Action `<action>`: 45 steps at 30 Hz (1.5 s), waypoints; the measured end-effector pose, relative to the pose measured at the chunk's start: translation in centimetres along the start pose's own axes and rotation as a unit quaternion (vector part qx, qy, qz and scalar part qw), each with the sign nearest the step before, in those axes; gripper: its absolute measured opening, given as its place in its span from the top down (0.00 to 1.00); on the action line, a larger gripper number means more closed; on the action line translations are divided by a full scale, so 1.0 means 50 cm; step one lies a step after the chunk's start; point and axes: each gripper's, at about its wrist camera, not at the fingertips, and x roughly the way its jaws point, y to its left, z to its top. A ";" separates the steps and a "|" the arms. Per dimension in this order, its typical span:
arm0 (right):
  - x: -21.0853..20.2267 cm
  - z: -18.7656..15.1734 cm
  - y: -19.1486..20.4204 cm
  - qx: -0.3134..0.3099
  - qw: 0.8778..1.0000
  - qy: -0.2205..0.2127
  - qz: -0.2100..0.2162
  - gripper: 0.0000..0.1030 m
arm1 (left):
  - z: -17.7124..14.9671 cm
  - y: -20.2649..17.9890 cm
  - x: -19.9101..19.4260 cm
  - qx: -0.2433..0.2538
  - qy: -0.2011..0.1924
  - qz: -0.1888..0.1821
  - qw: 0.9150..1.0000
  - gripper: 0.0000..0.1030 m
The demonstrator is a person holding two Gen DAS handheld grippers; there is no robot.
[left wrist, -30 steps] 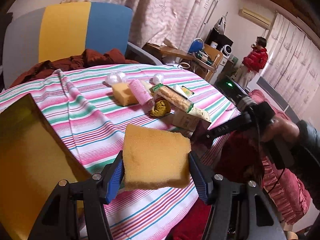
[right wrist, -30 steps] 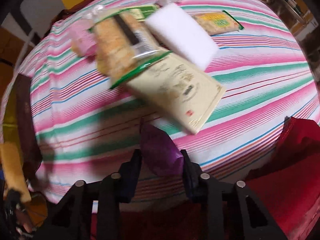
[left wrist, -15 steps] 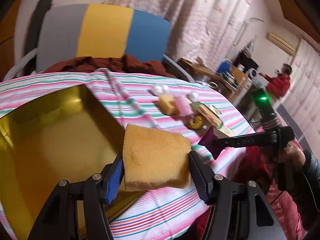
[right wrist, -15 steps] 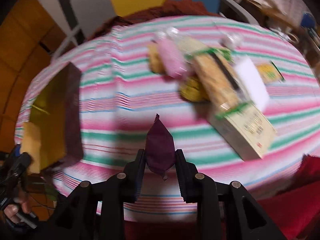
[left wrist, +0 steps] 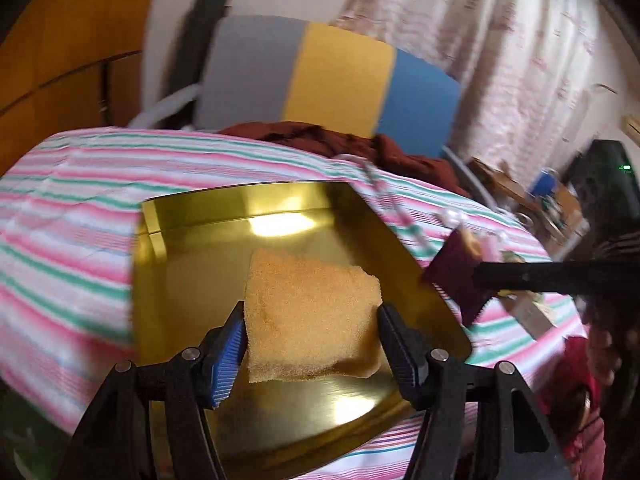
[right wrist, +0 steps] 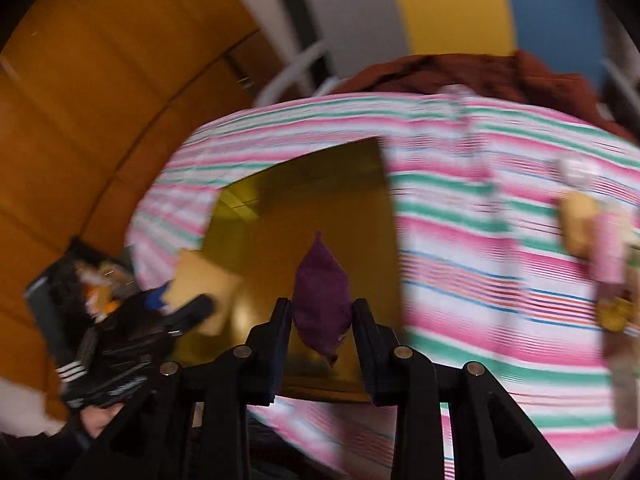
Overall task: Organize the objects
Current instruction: 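Carry both items over the gold tray and open both tools to drop them, then grasp the pink hair roller with the left tool while the right tool grasps another yellow sponge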
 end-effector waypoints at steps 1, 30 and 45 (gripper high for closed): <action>0.011 0.001 0.013 -0.005 1.000 0.004 0.008 0.62 | -0.004 0.013 -0.004 -0.008 0.000 0.010 1.000 0.35; 0.020 -0.027 0.094 -0.125 0.952 -0.165 -0.225 0.00 | 0.006 -0.003 -0.035 0.006 -0.030 0.116 0.993 0.21; -0.039 -0.042 -0.056 -0.050 0.946 -0.164 -0.275 0.00 | 0.012 -0.091 0.012 0.055 -0.008 0.077 0.995 0.21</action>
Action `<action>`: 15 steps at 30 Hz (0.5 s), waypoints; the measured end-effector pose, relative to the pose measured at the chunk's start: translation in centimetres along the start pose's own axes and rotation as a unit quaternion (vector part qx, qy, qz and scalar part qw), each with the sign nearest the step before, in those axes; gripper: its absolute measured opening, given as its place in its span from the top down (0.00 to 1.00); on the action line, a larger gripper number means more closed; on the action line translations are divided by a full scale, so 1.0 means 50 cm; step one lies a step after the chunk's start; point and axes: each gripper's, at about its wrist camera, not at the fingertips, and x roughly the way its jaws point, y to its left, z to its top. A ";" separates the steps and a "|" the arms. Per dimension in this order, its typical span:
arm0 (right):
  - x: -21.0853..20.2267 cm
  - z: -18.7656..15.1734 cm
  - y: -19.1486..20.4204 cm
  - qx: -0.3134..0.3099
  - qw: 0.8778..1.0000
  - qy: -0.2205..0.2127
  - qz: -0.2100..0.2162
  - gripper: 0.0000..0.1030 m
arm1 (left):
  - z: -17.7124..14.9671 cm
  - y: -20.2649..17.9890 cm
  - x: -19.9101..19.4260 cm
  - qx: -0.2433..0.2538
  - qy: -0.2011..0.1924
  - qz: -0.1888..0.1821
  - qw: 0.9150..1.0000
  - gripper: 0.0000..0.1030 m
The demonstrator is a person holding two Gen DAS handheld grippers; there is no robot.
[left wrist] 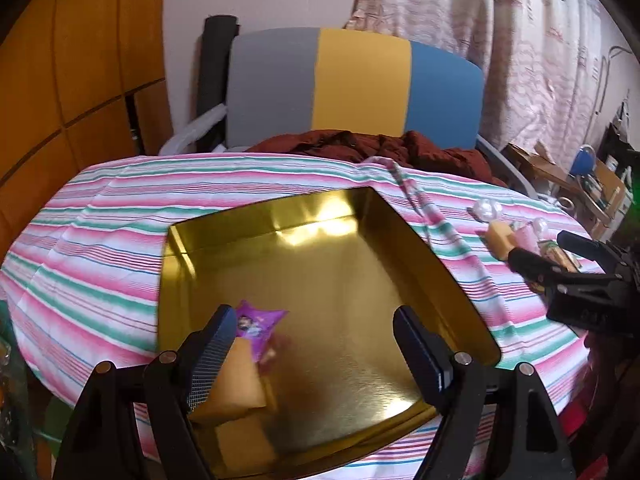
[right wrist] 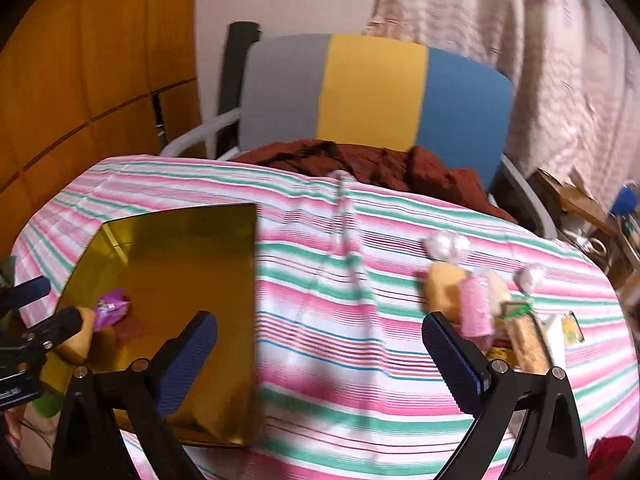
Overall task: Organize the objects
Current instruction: 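Grasp the pink hair roller with the left tool while the right tool grasps another yellow sponge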
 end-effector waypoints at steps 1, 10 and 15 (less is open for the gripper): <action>0.001 -0.002 -0.014 0.005 1.000 0.001 -0.004 0.00 | -0.001 -0.004 0.001 0.001 0.001 -0.006 1.000 0.21; -0.020 -0.006 -0.213 0.082 0.994 0.002 -0.068 0.00 | 0.004 -0.045 0.019 0.004 0.019 -0.058 0.998 0.21; -0.014 -0.018 -0.355 0.139 0.986 0.006 -0.093 0.00 | 0.011 -0.068 0.034 0.005 0.037 -0.086 0.996 0.21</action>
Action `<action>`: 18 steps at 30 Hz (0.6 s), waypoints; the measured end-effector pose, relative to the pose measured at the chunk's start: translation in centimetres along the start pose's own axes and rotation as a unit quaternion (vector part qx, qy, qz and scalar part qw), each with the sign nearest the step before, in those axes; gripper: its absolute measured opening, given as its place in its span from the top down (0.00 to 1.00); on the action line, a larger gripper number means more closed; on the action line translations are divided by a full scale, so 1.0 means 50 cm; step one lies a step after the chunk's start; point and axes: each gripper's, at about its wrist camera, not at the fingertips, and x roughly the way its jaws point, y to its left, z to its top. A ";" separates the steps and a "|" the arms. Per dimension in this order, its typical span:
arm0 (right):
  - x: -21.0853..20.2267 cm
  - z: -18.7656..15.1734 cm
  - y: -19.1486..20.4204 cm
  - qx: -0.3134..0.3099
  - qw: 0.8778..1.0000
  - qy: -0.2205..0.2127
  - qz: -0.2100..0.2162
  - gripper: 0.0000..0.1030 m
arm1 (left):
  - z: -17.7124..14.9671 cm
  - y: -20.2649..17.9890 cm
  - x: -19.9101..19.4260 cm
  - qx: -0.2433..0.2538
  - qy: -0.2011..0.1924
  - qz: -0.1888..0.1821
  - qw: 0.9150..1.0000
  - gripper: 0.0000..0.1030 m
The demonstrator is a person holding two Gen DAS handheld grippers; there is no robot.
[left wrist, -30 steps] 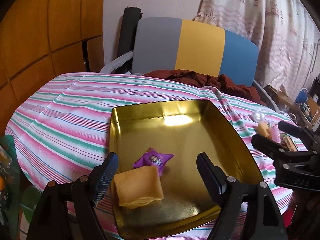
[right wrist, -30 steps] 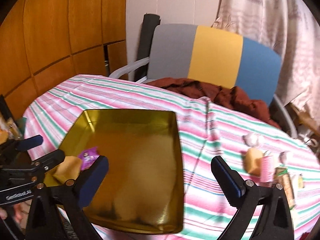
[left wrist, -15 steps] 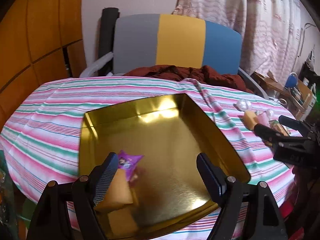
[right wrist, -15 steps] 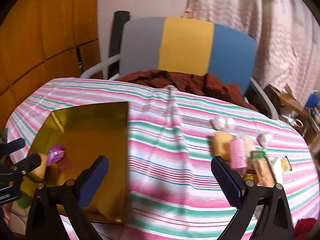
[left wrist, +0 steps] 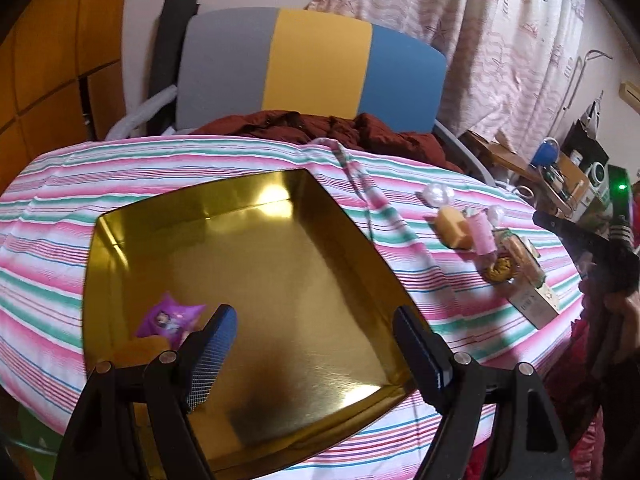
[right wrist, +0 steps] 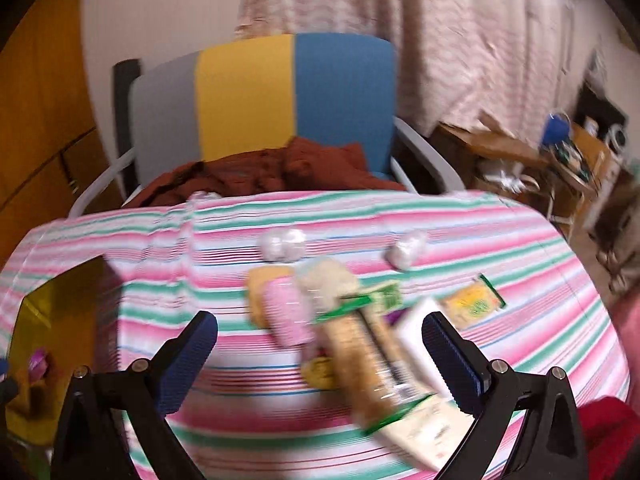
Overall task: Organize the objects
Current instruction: 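Grasp the pink hair roller with the left tool while the right tool grasps another yellow sponge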
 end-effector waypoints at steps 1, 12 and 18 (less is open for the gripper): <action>0.011 0.001 -0.021 0.011 1.000 0.007 0.003 0.00 | 0.002 -0.006 0.003 0.003 0.003 -0.005 1.000 0.21; 0.061 -0.028 -0.180 0.198 0.978 0.040 0.054 0.00 | 0.042 -0.135 0.061 0.035 0.034 -0.080 0.996 0.22; 0.054 -0.026 -0.180 0.203 0.976 0.032 0.069 0.00 | 0.062 -0.219 0.127 0.049 0.073 -0.106 0.991 0.31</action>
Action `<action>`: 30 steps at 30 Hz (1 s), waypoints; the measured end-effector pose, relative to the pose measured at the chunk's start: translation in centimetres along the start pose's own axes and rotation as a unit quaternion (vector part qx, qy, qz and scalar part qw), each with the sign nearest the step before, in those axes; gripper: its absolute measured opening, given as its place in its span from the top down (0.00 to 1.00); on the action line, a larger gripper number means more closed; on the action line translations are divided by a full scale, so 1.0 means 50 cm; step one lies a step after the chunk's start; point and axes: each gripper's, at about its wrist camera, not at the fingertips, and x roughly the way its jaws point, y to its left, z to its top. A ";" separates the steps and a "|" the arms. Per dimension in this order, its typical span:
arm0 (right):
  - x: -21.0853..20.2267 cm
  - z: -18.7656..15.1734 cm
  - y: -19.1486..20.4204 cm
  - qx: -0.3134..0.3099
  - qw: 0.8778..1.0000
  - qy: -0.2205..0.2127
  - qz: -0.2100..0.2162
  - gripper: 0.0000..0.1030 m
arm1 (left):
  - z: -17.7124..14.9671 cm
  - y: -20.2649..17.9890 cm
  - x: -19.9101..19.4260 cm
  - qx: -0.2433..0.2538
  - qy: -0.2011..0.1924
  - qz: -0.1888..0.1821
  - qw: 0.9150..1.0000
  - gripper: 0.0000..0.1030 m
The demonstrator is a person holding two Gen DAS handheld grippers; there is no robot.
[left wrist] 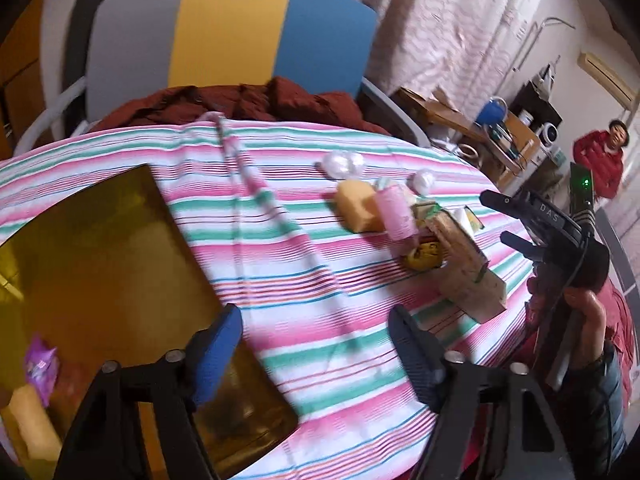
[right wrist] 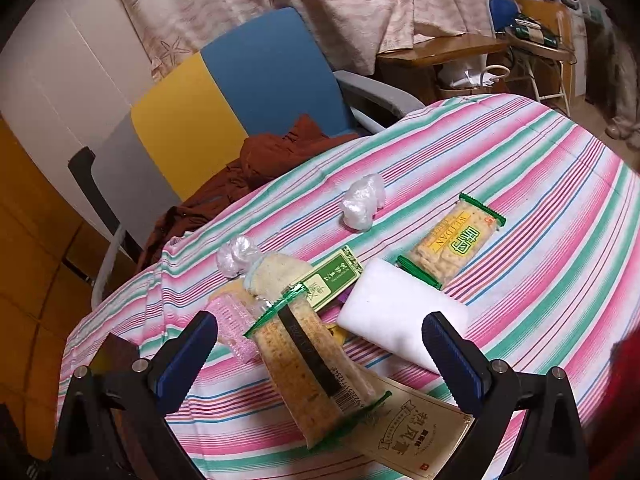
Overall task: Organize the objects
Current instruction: 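Grasp the pink hair roller with the left tool while the right tool grasps another yellow sponge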
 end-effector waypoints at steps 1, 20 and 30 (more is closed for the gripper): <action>0.001 0.001 0.000 0.001 1.000 -0.001 0.001 0.00 | 0.007 -0.009 0.013 -0.002 0.005 -0.007 1.000 0.32; 0.007 0.008 -0.022 0.036 0.998 0.007 0.046 0.00 | 0.133 -0.115 0.274 -0.089 0.054 -0.112 0.988 0.41; 0.019 0.009 -0.026 0.041 0.998 0.017 0.045 0.00 | 0.146 -0.118 0.354 -0.133 0.072 -0.133 0.979 0.45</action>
